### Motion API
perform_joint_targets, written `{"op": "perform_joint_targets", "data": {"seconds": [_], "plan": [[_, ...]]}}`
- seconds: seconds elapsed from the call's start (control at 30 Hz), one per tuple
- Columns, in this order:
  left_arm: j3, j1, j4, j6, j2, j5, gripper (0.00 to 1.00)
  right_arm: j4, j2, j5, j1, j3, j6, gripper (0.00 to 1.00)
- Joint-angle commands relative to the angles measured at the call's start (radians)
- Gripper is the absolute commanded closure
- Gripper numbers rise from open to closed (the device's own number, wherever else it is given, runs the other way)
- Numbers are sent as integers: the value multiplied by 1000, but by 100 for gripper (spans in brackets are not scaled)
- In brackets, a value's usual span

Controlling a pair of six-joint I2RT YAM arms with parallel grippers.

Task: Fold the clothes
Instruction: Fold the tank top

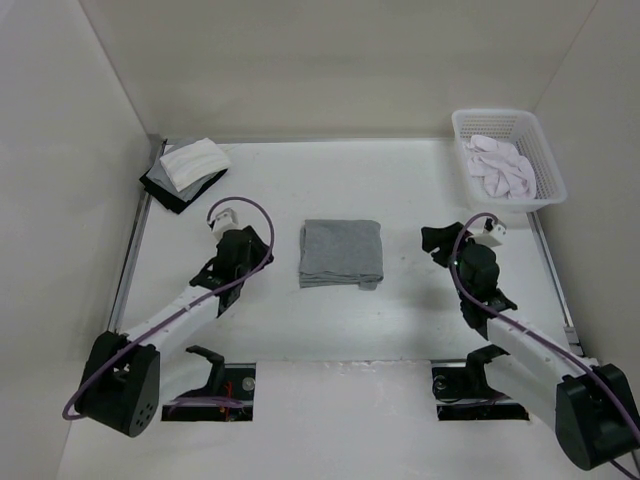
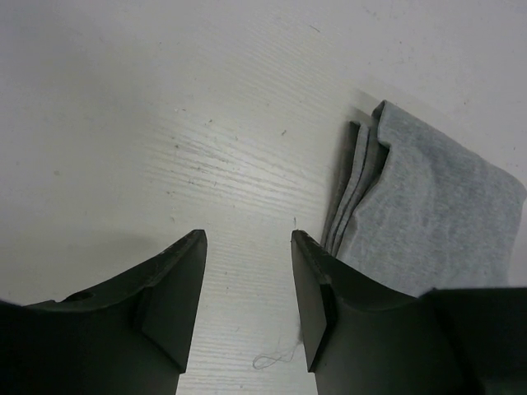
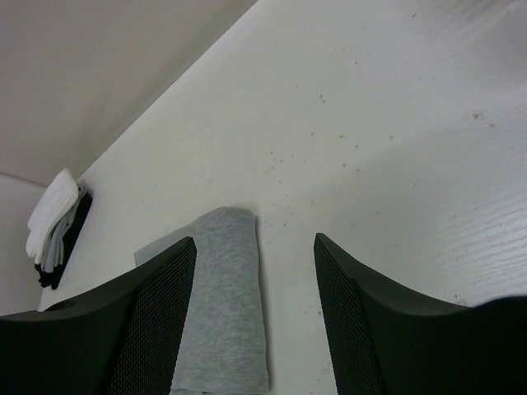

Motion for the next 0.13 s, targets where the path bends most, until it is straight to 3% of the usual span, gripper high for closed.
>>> {"op": "perform_joint_targets", "data": {"seconds": [0.0, 0.1], "plan": [[16, -8, 57, 19, 13, 8, 57, 80, 2, 12, -7, 17, 10, 36], [24, -11, 60, 22, 21, 9, 54, 80, 4, 14, -9, 16, 10, 36]]}}
